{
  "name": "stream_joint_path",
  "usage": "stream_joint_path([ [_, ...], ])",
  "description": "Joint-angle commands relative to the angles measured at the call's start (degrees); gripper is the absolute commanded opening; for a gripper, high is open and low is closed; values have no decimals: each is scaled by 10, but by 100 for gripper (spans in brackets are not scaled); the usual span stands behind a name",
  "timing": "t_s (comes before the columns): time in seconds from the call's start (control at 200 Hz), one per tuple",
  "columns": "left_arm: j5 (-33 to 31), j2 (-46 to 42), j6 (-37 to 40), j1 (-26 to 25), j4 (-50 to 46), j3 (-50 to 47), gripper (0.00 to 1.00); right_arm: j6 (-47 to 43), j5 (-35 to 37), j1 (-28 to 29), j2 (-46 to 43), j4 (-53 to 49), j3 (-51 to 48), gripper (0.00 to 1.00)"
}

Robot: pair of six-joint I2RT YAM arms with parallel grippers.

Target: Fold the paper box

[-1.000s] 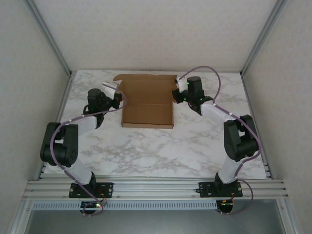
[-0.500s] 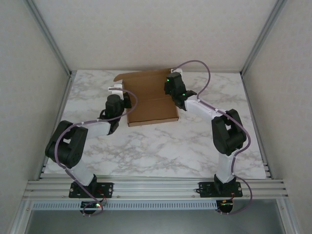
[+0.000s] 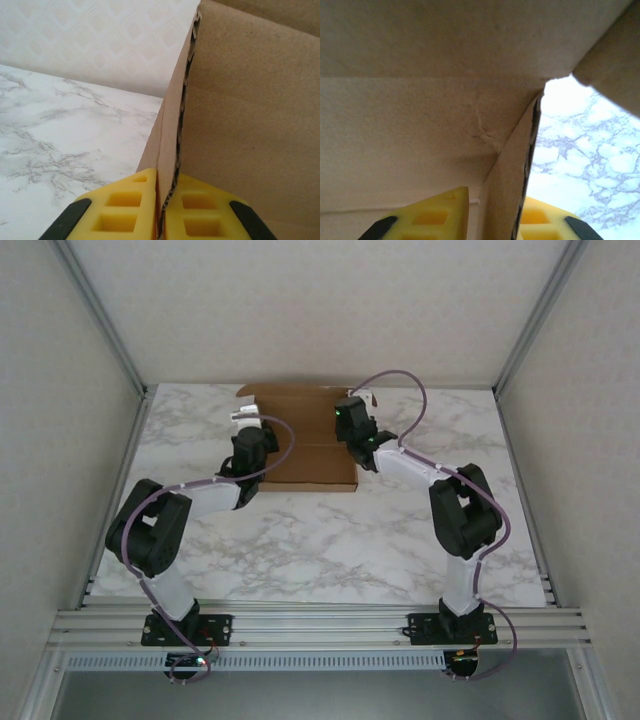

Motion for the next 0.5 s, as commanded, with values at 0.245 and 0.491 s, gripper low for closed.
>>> stream_joint_path([
  [0.245, 123, -113, -33, -20, 76, -126, 11, -91, -180, 11, -147, 107, -169, 20],
  [0.491, 136, -167, -34, -25, 122, -191, 9, -112, -215, 11, -199, 141, -238, 19],
])
